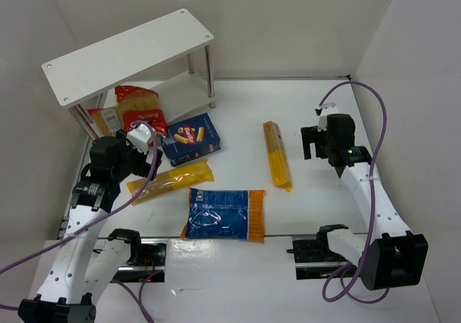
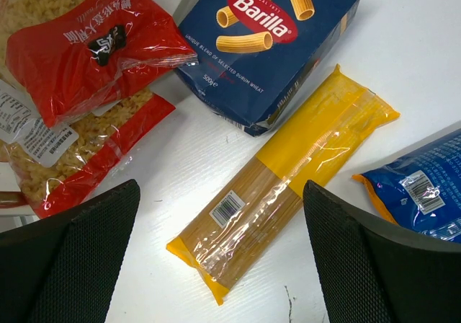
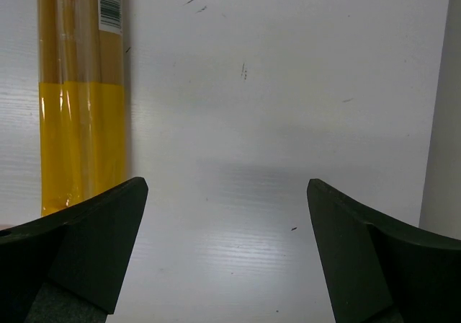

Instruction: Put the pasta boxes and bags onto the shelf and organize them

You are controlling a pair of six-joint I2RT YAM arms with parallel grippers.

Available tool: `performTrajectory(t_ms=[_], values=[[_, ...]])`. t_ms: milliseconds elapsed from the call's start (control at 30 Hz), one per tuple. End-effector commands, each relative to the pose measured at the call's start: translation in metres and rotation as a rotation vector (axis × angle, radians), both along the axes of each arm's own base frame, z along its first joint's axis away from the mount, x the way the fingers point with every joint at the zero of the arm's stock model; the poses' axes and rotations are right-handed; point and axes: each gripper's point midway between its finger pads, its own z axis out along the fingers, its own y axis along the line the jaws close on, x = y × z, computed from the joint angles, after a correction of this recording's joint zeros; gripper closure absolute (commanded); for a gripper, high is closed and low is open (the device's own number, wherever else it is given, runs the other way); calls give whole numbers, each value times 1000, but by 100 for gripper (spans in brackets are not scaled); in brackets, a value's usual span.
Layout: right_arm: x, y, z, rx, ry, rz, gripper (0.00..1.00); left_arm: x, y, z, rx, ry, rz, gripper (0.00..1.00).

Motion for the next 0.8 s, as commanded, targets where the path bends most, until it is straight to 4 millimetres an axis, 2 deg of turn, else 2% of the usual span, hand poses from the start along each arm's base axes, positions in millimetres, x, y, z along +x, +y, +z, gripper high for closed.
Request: performTrajectory(t_ms=[0, 300, 400, 433, 500, 533, 567, 633, 667, 767], values=[[9, 3, 17, 7, -64, 8, 0, 2, -2, 3, 0, -18, -21, 1], [9, 10, 17, 1, -60, 73, 0, 2, -2, 3, 0, -18, -21, 1], [3, 27, 15, 14, -42, 223, 0, 2, -2, 3, 0, -18, -21, 1], [1, 46, 15, 19, -46, 336, 0, 2, -2, 3, 0, -18, -21, 1], [-8, 68, 21, 19, -33, 476, 0, 2, -2, 3, 0, -18, -21, 1], [-10, 79, 15, 18, 0, 541, 0, 2, 0, 3, 4, -18, -13, 1], [-17, 102, 14, -8, 13, 671, 0, 2, 0, 3, 4, -18, -13, 1], [-33, 129, 8, -31, 59, 814, 0, 2, 1, 3, 2, -16, 1, 1], [-48, 155, 1, -61, 87, 921, 0, 4, 1, 5, 1, -25, 1, 1], [-66, 186, -10, -123, 111, 1064, 0, 4, 2, 4, -2, -23, 14, 1]])
